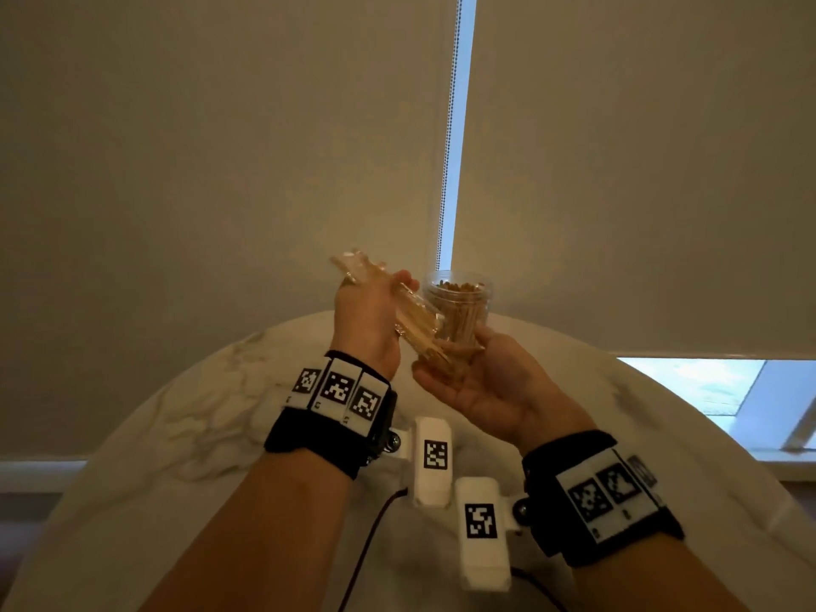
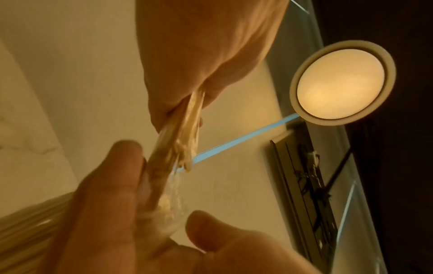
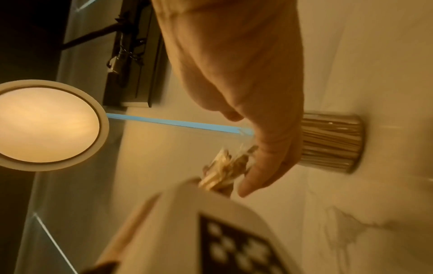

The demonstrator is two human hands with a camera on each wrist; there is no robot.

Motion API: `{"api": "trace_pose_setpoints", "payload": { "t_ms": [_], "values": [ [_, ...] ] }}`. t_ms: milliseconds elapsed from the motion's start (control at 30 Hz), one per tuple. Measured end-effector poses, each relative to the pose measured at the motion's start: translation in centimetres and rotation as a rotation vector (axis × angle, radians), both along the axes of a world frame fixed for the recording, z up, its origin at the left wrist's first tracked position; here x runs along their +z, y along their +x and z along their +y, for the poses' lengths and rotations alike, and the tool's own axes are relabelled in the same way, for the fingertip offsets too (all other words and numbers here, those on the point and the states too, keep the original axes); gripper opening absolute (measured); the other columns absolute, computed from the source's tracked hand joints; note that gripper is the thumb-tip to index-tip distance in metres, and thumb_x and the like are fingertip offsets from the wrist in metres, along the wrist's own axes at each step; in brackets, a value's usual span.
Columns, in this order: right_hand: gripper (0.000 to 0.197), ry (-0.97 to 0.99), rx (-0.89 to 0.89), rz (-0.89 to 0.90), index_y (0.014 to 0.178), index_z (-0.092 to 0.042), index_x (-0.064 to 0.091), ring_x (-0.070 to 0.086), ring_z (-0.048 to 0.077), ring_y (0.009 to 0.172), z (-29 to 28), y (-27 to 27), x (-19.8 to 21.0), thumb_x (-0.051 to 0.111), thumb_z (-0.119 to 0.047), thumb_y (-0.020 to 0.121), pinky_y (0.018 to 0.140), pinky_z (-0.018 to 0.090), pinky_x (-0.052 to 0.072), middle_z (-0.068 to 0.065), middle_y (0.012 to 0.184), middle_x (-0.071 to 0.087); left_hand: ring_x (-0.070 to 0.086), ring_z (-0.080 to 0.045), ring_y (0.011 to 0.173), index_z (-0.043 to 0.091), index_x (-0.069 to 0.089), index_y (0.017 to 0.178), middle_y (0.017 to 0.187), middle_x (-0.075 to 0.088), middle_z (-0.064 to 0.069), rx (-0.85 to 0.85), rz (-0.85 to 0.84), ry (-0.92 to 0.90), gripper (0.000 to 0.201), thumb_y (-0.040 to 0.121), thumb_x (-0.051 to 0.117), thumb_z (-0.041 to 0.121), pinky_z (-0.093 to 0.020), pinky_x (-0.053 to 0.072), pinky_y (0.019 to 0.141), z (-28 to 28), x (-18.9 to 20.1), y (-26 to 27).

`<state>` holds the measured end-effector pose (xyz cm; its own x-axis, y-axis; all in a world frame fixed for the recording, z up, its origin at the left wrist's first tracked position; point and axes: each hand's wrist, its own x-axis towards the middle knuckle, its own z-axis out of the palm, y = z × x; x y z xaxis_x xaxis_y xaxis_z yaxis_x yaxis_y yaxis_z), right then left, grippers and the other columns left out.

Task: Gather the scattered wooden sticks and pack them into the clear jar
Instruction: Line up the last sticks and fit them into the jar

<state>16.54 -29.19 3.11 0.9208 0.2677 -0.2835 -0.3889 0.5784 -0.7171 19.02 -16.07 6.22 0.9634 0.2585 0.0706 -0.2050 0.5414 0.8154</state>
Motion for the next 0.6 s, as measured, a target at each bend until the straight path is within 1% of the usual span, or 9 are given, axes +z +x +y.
{"api": "trace_pose_setpoints", "payload": {
  "t_ms": [67,133,233,300,367,433,500,567,600],
  "values": [
    [0.046,0.084,-0.021,0.010,0.131,-0.003,0.058,0.066,0.032,0.103,0.1,0.3,-0.7,0.035,-0.034,0.106,0.073,0.041,0.062,0.022,0.127,0.063,0.065,-0.023,0.088,0.010,0.059,0.115,0.097,0.066,-0.011,-0.061,-0.051,0.109,0.020,0.095,0.059,0.011,-0.037,0.053,0.076,-1.1,0.4,-0.6],
    [0.041,0.099,-0.057,0.017,0.131,-0.002,0.057,0.065,0.031,0.102,-0.2,0.5,-1.2,0.033,-0.024,0.105,0.069,0.037,0.062,0.022,0.128,0.063,0.064,-0.024,0.091,0.012,0.060,0.109,0.102,0.068,-0.015,-0.092,-0.092,0.128,0.014,0.097,0.060,0.019,-0.040,0.052,0.081,-1.7,1.1,-1.0],
    [0.038,0.069,-0.091,0.045,0.129,0.000,0.055,0.065,0.031,0.100,-0.7,0.6,-1.4,0.032,-0.018,0.105,0.069,0.038,0.062,0.024,0.126,0.063,0.068,-0.022,0.099,0.014,0.058,0.126,0.109,0.073,-0.012,-0.087,-0.134,0.040,0.027,0.101,0.056,0.024,-0.039,0.053,0.087,-1.3,2.0,-1.3],
    [0.037,0.036,-0.087,0.047,0.130,0.001,0.055,0.067,0.031,0.095,-0.9,0.6,-1.6,0.034,-0.017,0.105,0.066,0.040,0.063,0.024,0.123,0.064,0.069,-0.023,0.105,0.015,0.059,0.128,0.109,0.074,-0.011,-0.083,-0.161,0.005,0.028,0.102,0.055,0.026,-0.041,0.053,0.091,-0.5,2.5,-1.5],
    [0.036,-0.018,-0.078,0.043,0.131,-0.001,0.055,0.068,0.030,0.091,-0.8,0.7,-1.9,0.038,-0.018,0.104,0.062,0.038,0.062,0.022,0.115,0.067,0.069,-0.022,0.109,0.018,0.060,0.127,0.110,0.075,-0.008,-0.070,-0.203,0.002,0.027,0.104,0.049,0.029,-0.044,0.050,0.095,0.2,2.9,-1.7],
    [0.036,-0.100,-0.073,0.033,0.129,-0.003,0.058,0.069,0.027,0.084,-0.8,0.8,-2.2,0.042,-0.023,0.103,0.059,0.034,0.060,0.020,0.105,0.069,0.069,-0.021,0.110,0.018,0.059,0.128,0.111,0.075,-0.006,-0.053,-0.246,-0.002,0.031,0.107,0.040,0.031,-0.045,0.049,0.098,0.5,3.1,-2.0],
    [0.038,-0.197,-0.070,0.021,0.124,-0.004,0.060,0.066,0.021,0.067,-0.7,0.7,-2.3,0.043,-0.031,0.104,0.050,0.028,0.056,0.015,0.085,0.069,0.070,-0.022,0.108,0.016,0.060,0.125,0.108,0.075,-0.005,-0.044,-0.261,-0.019,0.031,0.107,0.039,0.030,-0.047,0.049,0.100,0.5,3.1,-2.1],
    [0.040,-0.351,-0.073,-0.016,0.115,-0.004,0.062,0.052,0.013,0.048,-0.8,0.6,-2.4,0.042,-0.036,0.104,0.038,0.020,0.043,0.007,0.063,0.063,0.072,-0.021,0.101,0.016,0.062,0.121,0.099,0.073,-0.003,-0.042,-0.262,-0.056,0.028,0.107,0.041,0.029,-0.047,0.052,0.097,0.5,3.2,-2.1],
    [0.037,-0.430,-0.080,-0.047,0.109,-0.004,0.062,0.043,0.010,0.043,-1.0,0.6,-2.4,0.042,-0.035,0.103,0.037,0.019,0.034,0.004,0.057,0.057,0.071,-0.021,0.097,0.015,0.062,0.120,0.095,0.071,-0.003,-0.038,-0.263,-0.076,0.028,0.106,0.043,0.029,-0.047,0.054,0.095,0.5,3.3,-2.2]
  ]
}}
